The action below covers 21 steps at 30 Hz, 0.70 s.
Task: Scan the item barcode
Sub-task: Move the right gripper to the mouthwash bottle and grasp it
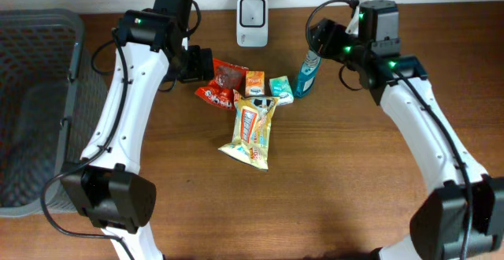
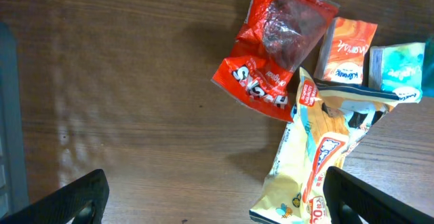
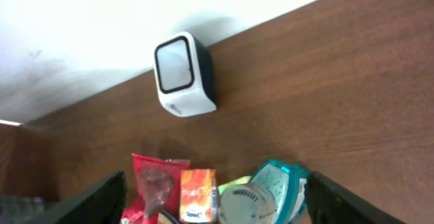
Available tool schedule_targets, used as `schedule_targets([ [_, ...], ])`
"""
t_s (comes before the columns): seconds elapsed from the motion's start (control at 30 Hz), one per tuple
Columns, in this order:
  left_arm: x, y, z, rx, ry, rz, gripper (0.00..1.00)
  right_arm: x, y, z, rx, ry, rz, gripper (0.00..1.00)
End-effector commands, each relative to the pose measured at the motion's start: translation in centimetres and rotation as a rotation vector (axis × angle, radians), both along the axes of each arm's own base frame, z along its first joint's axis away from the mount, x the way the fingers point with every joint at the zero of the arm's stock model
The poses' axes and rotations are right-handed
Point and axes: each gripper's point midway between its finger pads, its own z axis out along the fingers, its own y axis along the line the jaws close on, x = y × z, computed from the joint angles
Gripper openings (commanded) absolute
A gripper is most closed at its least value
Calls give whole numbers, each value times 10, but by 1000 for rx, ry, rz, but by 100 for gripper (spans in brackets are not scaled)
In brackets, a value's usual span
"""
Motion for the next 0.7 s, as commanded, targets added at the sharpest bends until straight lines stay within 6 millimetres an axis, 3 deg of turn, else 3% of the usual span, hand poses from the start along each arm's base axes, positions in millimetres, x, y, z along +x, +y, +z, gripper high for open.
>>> schedule_targets([
  [0.0, 0, 0, -1, -2, 1, 9, 99, 10, 1, -14, -28, 12, -10, 82],
  [0.13, 0, 0, 0, -2, 0, 9, 99, 14, 11, -36, -40, 48, 4, 82],
  [0.33, 0, 0, 0, -2, 0, 9, 99, 16, 8, -68, -156, 92, 29, 80],
  [0.43, 0, 0, -1, -2, 1, 9, 99, 17, 1, -75, -220, 92, 24, 77],
  [0.6, 0, 0, 0, -2, 0, 9, 99, 16, 5, -93, -208, 134, 50, 73],
  [0.67, 0, 0, 0, -2, 0, 9, 99, 15, 3, -98, -222, 147, 44, 68],
])
